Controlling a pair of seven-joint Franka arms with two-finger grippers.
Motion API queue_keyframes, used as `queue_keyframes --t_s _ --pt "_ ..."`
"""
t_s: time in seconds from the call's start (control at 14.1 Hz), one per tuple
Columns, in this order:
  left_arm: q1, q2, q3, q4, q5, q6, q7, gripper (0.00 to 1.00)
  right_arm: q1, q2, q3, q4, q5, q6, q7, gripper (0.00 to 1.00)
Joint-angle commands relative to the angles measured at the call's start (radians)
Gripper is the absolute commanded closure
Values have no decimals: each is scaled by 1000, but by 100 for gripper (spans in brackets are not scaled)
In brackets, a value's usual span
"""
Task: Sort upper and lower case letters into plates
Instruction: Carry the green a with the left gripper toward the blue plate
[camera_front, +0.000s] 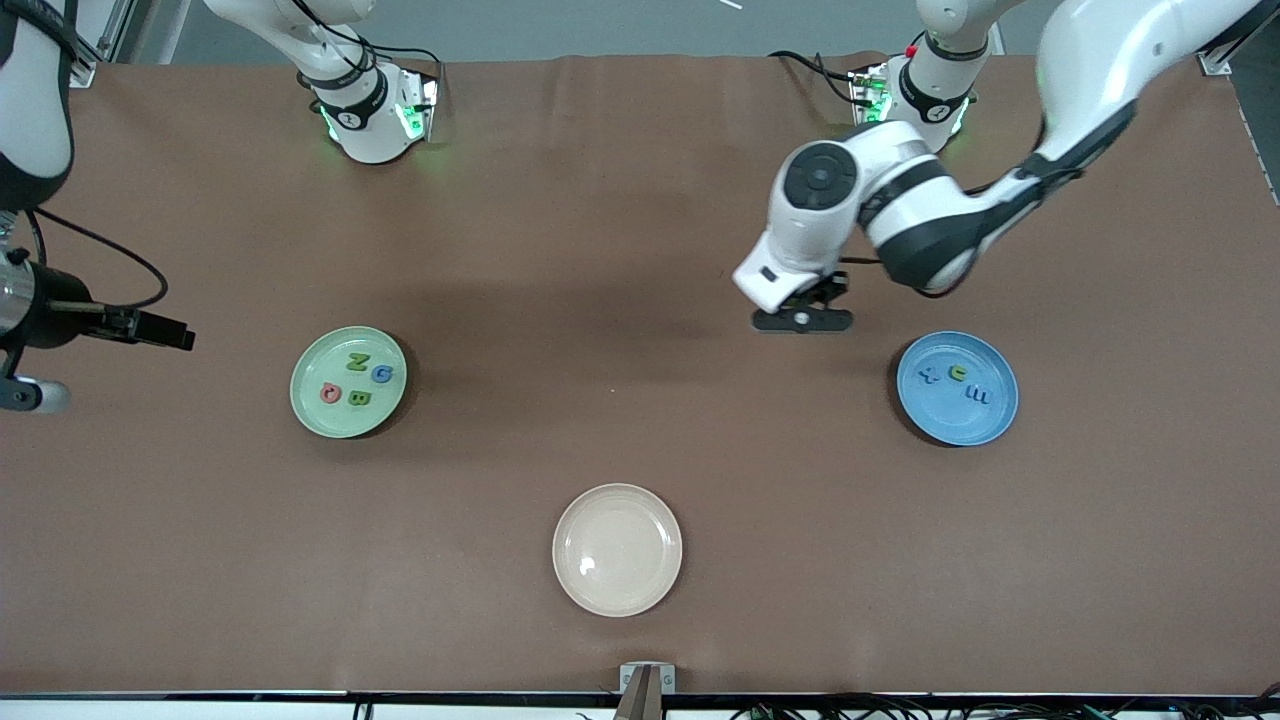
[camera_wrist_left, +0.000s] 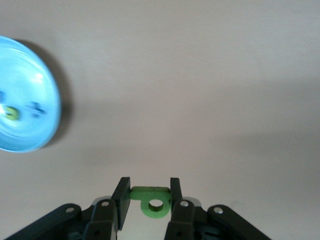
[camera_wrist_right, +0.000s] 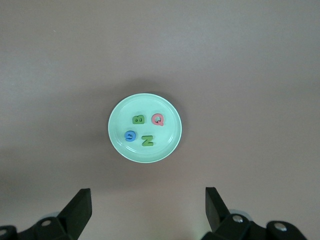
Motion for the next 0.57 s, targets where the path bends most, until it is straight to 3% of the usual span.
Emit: queue_keyframes --t_s 0.0,0.21,0.5 --pt "137 -9 -35 -16 -15 -16 147 87 -6 -126 2 -179 14 69 -8 0" --pt "234 1 -15 -16 23 16 271 88 -2 -161 1 -202 14 61 -8 0" --pt "258 6 124 -19 77 158 409 87 -6 -221 1 -242 12 57 -10 0"
